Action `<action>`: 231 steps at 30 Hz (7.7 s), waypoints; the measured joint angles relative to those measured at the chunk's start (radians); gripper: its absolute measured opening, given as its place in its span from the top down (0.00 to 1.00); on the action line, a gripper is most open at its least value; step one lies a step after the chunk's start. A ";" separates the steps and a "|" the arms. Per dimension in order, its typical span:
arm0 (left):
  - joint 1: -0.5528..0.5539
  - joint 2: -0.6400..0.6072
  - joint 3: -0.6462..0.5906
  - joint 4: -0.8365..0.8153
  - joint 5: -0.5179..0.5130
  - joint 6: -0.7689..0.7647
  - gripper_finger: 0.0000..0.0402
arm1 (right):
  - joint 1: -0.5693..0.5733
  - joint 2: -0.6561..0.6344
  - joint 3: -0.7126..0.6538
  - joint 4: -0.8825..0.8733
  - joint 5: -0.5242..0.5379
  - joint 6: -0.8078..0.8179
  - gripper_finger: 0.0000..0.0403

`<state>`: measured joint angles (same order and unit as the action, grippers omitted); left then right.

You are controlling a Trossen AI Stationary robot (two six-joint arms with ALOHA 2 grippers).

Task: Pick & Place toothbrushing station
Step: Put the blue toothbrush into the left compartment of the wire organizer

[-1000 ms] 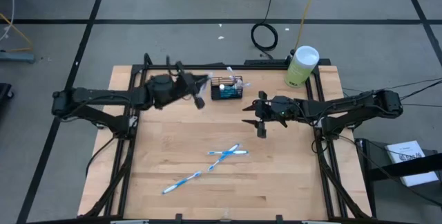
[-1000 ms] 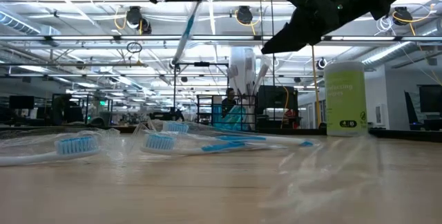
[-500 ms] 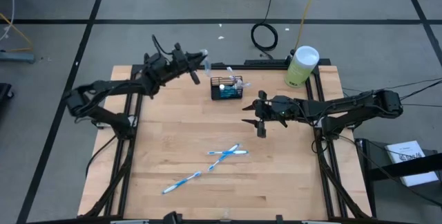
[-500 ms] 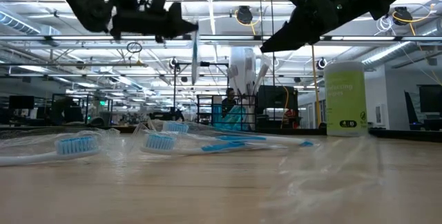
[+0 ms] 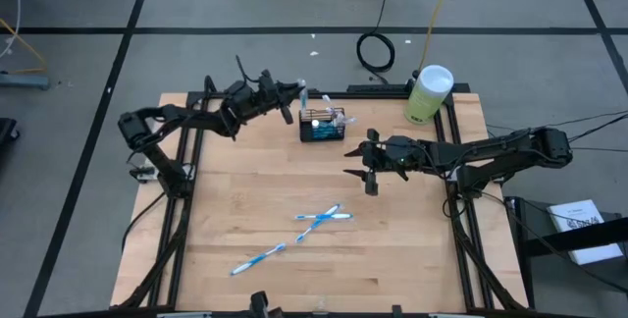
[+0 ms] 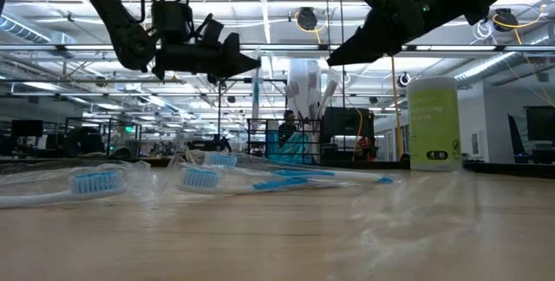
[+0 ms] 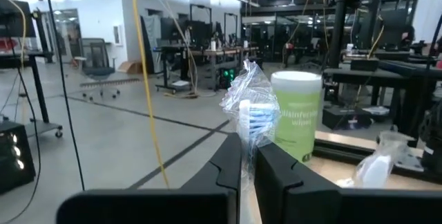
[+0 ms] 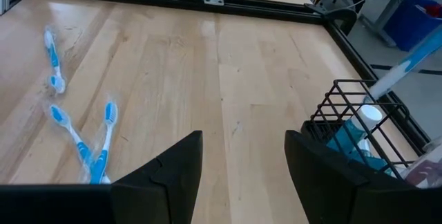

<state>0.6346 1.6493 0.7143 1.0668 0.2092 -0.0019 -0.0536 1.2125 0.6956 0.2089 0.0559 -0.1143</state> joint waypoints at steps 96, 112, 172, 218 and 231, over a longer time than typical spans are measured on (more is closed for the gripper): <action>-1.085 0.169 0.486 -1.701 -0.129 -0.541 0.34 | 0.003 0.001 -0.001 0.013 0.000 0.056 0.51; -1.086 0.281 0.490 -1.721 -0.138 -0.917 0.36 | 0.003 0.001 -0.001 0.174 0.000 0.075 0.51; 0.020 -0.079 0.023 0.120 -0.029 -0.091 0.98 | -0.169 -0.126 -0.265 0.415 -0.005 0.091 0.51; -0.065 -0.066 0.063 -0.020 -0.159 0.020 0.28 | -0.174 -0.126 -0.269 0.395 -0.005 0.156 0.51; -0.286 -0.325 0.064 -0.389 -0.312 0.162 0.27 | -0.175 -0.126 -0.269 0.399 -0.005 0.128 0.51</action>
<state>0.3487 1.3240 0.7780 0.6778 -0.1023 0.1603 -0.2291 1.0869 0.4263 0.6079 0.0509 0.0135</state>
